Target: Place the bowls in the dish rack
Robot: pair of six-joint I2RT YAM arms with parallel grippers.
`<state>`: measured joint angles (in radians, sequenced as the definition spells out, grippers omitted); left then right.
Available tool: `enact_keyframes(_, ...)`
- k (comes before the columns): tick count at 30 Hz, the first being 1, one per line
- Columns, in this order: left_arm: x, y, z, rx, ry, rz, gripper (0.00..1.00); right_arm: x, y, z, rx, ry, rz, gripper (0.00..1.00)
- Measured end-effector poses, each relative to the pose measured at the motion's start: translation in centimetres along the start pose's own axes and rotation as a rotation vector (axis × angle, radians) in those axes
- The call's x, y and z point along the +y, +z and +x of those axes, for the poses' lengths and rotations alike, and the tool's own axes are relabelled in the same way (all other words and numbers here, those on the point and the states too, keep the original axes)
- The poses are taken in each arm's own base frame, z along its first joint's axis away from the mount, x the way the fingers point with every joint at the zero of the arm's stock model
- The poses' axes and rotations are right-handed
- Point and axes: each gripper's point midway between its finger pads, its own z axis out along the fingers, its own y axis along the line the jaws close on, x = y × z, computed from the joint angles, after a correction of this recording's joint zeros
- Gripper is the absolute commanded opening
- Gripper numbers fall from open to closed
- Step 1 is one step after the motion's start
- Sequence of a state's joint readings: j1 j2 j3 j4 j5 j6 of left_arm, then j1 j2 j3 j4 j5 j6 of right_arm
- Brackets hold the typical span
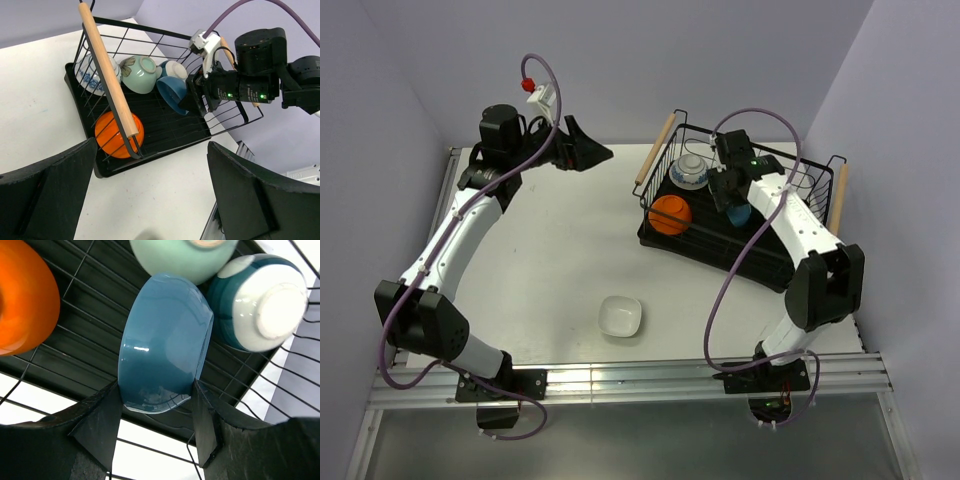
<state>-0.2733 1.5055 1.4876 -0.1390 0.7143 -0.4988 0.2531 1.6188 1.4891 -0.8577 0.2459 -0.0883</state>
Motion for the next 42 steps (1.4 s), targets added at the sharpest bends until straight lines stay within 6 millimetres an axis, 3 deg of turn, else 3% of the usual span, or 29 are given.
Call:
enact_keyframes(13,1.2,-0.4,0.9,0.018,-0.016,-0.014,0.98,2.1,1.8,1.1,0.087,-0.136,-0.005,0.0)
enact_keyframes(16,1.3,-0.5,1.1,0.02,-0.019,-0.015,0.98,2.6,1.5,1.2,0.093,-0.16,-0.009,0.05)
enact_keyframes(19,1.3,-0.6,1.1,0.019,-0.018,-0.014,0.98,3.2,1.6,1.1,0.102,-0.185,-0.013,0.16)
enact_keyframes(22,1.2,-0.8,0.9,0.015,-0.016,-0.014,0.98,3.5,1.6,1.1,0.111,-0.204,-0.009,0.33)
enact_keyframes(26,1.1,-1.0,0.6,0.007,-0.01,-0.015,0.98,3.7,1.5,1.2,0.117,-0.219,-0.011,0.64)
enact_keyframes(31,1.2,-1.2,0.5,0.001,-0.008,-0.018,0.98,4.2,1.7,1.6,0.139,-0.237,-0.026,0.83)
enact_keyframes(32,1.2,-1.2,0.5,0.001,-0.009,-0.019,0.98,4.3,1.8,1.8,0.145,-0.239,-0.031,0.91)
enact_keyframes(35,1.3,-1.4,0.6,0.001,-0.011,-0.023,0.98,4.7,1.8,2.0,0.152,-0.249,-0.045,0.96)
enact_keyframes(42,1.4,-1.6,0.6,0.001,-0.002,-0.027,0.99,5.3,1.6,2.2,0.161,-0.26,-0.066,0.97)
